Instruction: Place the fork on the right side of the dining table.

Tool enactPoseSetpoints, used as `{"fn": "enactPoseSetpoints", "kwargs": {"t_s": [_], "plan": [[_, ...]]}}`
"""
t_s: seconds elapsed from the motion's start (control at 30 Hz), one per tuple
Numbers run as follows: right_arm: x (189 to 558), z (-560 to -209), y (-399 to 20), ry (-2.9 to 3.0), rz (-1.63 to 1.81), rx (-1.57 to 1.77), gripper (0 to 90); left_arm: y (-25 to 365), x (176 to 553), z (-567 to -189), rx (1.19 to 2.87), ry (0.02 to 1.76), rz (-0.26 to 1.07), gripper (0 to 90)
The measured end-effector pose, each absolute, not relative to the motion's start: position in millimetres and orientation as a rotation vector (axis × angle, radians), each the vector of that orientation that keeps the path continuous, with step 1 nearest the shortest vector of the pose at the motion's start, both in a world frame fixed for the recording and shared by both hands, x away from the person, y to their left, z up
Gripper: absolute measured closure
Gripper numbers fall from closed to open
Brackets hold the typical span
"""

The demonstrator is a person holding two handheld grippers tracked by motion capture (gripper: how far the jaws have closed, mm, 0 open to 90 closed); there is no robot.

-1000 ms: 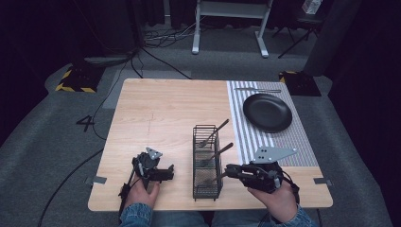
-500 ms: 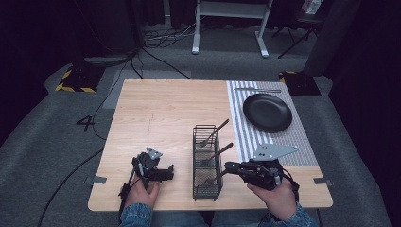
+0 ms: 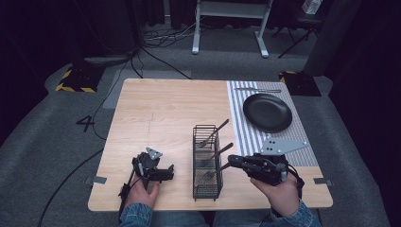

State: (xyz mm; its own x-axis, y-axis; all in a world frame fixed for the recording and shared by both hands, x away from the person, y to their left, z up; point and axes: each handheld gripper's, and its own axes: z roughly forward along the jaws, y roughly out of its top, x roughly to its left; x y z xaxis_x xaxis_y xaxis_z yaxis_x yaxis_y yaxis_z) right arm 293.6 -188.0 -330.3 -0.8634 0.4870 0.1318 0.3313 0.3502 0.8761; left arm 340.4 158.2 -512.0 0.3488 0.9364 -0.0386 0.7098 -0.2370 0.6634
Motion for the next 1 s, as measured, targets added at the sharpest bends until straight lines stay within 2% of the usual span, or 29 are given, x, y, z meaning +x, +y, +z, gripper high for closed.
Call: {"fn": "enactPoseSetpoints", "kwargs": {"t_s": [0.5,1.0], "plan": [[290.0,-302.6,-204.2,2.373,1.596,0.759,86.8,158.1,340.3,-512.0,2.024,1.431,0.497,0.5],[287.8,-275.1,-247.5,2.274,1.660,0.803,86.9,158.2,340.4,-511.9,2.026,1.429,0.498,0.4]]}}
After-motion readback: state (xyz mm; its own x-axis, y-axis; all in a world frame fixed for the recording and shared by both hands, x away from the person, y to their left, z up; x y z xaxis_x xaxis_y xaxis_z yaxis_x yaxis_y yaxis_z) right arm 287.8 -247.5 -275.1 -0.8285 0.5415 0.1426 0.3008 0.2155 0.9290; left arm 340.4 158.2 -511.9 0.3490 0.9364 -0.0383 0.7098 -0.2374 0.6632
